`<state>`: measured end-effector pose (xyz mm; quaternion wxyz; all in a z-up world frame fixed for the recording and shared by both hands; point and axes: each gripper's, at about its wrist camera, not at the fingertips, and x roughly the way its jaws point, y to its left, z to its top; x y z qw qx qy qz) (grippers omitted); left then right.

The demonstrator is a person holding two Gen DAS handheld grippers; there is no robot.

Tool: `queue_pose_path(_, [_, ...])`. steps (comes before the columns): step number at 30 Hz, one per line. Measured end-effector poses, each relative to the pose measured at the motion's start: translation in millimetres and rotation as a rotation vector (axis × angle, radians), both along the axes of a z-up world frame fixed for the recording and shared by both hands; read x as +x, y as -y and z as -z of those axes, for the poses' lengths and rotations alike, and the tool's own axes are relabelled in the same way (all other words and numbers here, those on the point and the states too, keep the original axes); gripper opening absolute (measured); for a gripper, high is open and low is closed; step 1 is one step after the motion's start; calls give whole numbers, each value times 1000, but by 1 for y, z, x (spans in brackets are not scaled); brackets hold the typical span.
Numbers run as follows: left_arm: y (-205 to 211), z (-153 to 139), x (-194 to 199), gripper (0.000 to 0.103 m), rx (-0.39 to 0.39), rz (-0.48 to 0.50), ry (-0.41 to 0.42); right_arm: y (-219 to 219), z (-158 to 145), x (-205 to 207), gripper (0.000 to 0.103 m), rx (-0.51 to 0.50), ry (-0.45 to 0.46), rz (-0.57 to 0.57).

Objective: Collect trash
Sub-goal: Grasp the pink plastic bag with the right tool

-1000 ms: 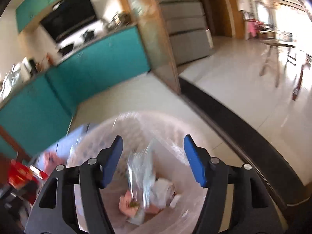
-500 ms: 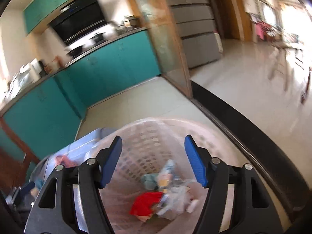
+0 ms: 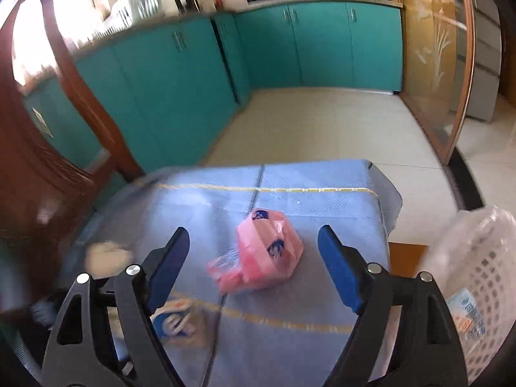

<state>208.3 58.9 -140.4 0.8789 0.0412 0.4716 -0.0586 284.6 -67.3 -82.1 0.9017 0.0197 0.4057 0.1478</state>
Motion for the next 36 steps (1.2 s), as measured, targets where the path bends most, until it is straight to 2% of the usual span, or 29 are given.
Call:
queue_pose_path(2, [1,2,-3,94,-9,18,-16,-11,13,7,80,-52,-10,-7])
queue_pose_path(4, [1,2,-6,89,-8,29,-15,-15,16,10,78,-71,-13,-24])
queue_pose_path(6, [0,1,-9,81,-4,33,-22,-15,19,0,66,-92,-7,-50])
queue_pose_path(8, [2,-1,-15,76,-20,45,-34,-16,19,-3,44,-109,-11,-70])
queue_pose_path(11, [9,0,-27,65,-55,105,-79,-10,20,-11,36,-99,-3,-87])
queue_pose_path(14, [14,-2,-38,66,-84,135,-82,-1,18,-17,34,-74,-9,-83])
queue_pose_path(16, [14,-5,-39,77,-59,103,-61,11,14,-22,34,-43,-10,-70])
queue_pose_path(17, [14,-6,-37,80,-42,77,-50,16,11,-26,34,-33,-5,-66])
queue_pose_path(21, [18,-3,-25,80,-56,53,-55,26,-2,-45,34,-43,43,-55])
queue_pose_path(23, [25,0,-22,74,-12,44,-55,30,-10,-58,34,-68,82,-55])
queue_pose_path(25, [30,3,-22,56,4,47,-59,32,-14,-65,34,-87,106,-59])
queue_pose_path(27, [34,4,-24,50,9,52,-59,35,-16,-72,34,-108,125,-64])
queue_pose_path(36, [44,-19,-52,46,78,41,33,52,-16,-100,34,-144,148,-49])
